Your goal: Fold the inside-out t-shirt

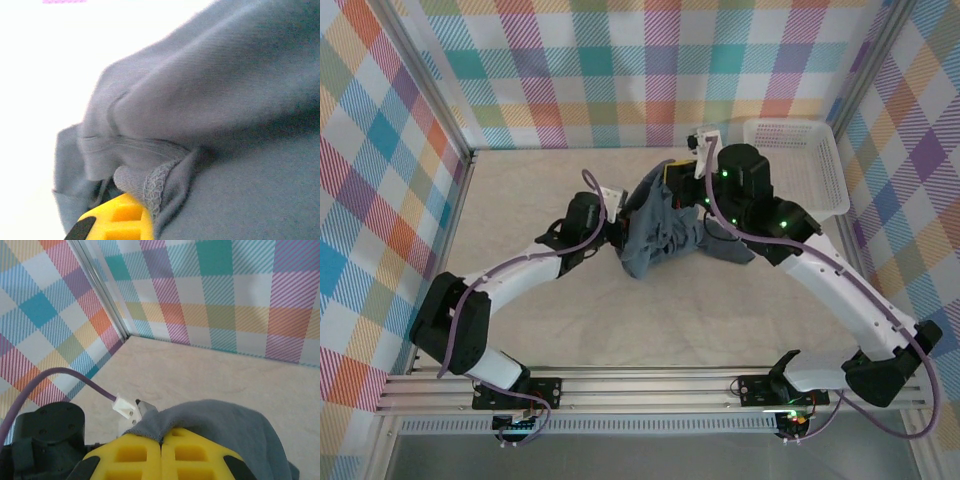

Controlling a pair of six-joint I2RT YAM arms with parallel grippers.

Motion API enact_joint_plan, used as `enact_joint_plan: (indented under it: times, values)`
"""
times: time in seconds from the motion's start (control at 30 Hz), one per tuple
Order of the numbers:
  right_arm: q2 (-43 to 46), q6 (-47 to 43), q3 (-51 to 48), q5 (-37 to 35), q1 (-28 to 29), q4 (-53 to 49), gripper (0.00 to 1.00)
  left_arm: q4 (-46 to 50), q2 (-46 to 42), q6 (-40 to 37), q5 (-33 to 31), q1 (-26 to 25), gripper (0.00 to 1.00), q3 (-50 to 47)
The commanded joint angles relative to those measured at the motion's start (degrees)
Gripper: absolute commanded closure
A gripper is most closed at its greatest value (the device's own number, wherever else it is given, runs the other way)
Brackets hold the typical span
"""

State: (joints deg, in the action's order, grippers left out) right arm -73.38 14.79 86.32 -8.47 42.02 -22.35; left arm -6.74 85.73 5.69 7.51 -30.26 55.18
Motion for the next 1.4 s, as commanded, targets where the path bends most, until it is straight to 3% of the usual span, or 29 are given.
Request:
enact_joint_plan:
  times: [0.0, 0.13, 0.33, 0.43, 0.6, 0.67, 0.8, 0.9, 1.03, 1.17, 1.23, 1.37]
  values:
    - [3.7, -3.6, 4.9, 0.0, 0.3, 2.0, 1.00, 4.6, -8.2, -3.9, -5.3, 3.0, 1.00, 7.2]
    - [8.2, -7.2, 5.0, 0.5, 0.2, 4.9, 1.00, 13.0, -15.4, -10.6, -9.0, 3.0, 1.00, 20.4]
    - [12.5, -10.0, 5.8, 3.0, 0.3, 7.0, 1.00, 18.7, -18.6, -15.1, -5.1, 2.7, 1.00, 39.9]
    - [14.7, -11.1, 4.6, 1.6, 0.2, 9.0, 1.00, 18.0, -18.7, -16.6, -4.0, 2.6, 1.00, 44.2]
    - [14.8, -13.3, 5.0, -8.4, 0.3, 6.6, 1.00, 18.9, -16.4, -17.8, -7.9, 2.6, 1.00, 45.6]
    - [14.1, -13.2, 5.5, -13.9, 0.2, 4.6, 1.00, 19.9, -15.4, -17.5, -7.8, 2.7, 1.00, 45.5]
    - [11.3, -11.5, 7.1, -18.1, -1.6, -1.5, 1.00, 21.8, -12.0, -16.4, -5.8, 2.6, 1.00, 44.8]
    - [7.6, -3.8, 7.2, -15.8, -8.7, -9.3, 1.00, 22.2, -7.4, -14.7, -4.0, 2.6, 1.00, 42.2]
    - [1.7, 3.3, 2.6, -3.8, -19.6, -14.7, 1.00, 15.9, -2.0, -12.6, -5.3, 2.6, 1.00, 32.1]
    - [-3.7, 6.1, -4.3, 3.2, -23.5, -16.9, 1.00, 14.8, 0.8, -9.8, -9.7, 3.1, 0.57, 24.9]
    - [-3.1, 7.0, -8.6, 3.2, -23.7, -15.3, 1.00, 17.1, 1.1, -6.3, -12.4, 4.0, 0.49, 22.1]
    - [-2.4, 8.0, -11.5, 1.6, -24.3, -15.7, 1.00, 24.4, 1.5, 3.4, -12.8, 7.4, 0.45, 16.4]
